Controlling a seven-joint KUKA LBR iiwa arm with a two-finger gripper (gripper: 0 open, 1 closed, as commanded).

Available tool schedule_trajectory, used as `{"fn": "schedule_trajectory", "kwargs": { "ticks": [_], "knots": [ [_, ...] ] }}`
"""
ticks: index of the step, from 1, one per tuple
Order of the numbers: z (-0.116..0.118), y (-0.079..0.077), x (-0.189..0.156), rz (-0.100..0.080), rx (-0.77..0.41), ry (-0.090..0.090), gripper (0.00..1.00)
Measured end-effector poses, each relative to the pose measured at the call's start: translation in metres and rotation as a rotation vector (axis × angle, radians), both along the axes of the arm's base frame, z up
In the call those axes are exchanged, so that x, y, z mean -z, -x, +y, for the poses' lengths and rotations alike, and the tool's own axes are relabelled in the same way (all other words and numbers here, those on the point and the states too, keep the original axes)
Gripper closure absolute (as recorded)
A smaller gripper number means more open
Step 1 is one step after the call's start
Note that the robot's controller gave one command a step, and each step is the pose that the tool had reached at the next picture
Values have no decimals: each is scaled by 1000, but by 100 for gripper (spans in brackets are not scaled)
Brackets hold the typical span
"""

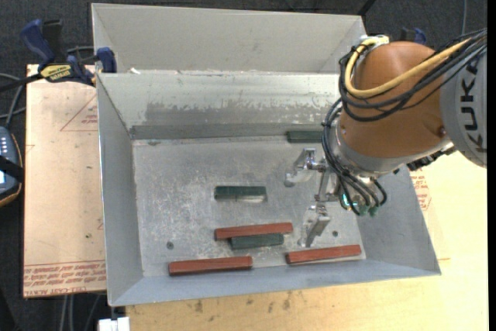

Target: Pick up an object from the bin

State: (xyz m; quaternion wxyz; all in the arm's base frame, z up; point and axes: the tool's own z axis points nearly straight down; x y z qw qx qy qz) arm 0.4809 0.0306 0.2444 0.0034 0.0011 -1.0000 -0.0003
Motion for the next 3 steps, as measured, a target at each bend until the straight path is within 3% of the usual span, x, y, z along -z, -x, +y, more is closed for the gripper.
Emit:
{"fn": "schedule_trajectory", "kwargs": {
  "ticks": [1, 2, 3],
  "knots": [
    [0, -1, -3, -7, 1, 0, 0],
    [24, -5, 47, -15, -54, 0, 0],
    [35, -11, 102, -8, -332, -2, 0]
  ]
}}
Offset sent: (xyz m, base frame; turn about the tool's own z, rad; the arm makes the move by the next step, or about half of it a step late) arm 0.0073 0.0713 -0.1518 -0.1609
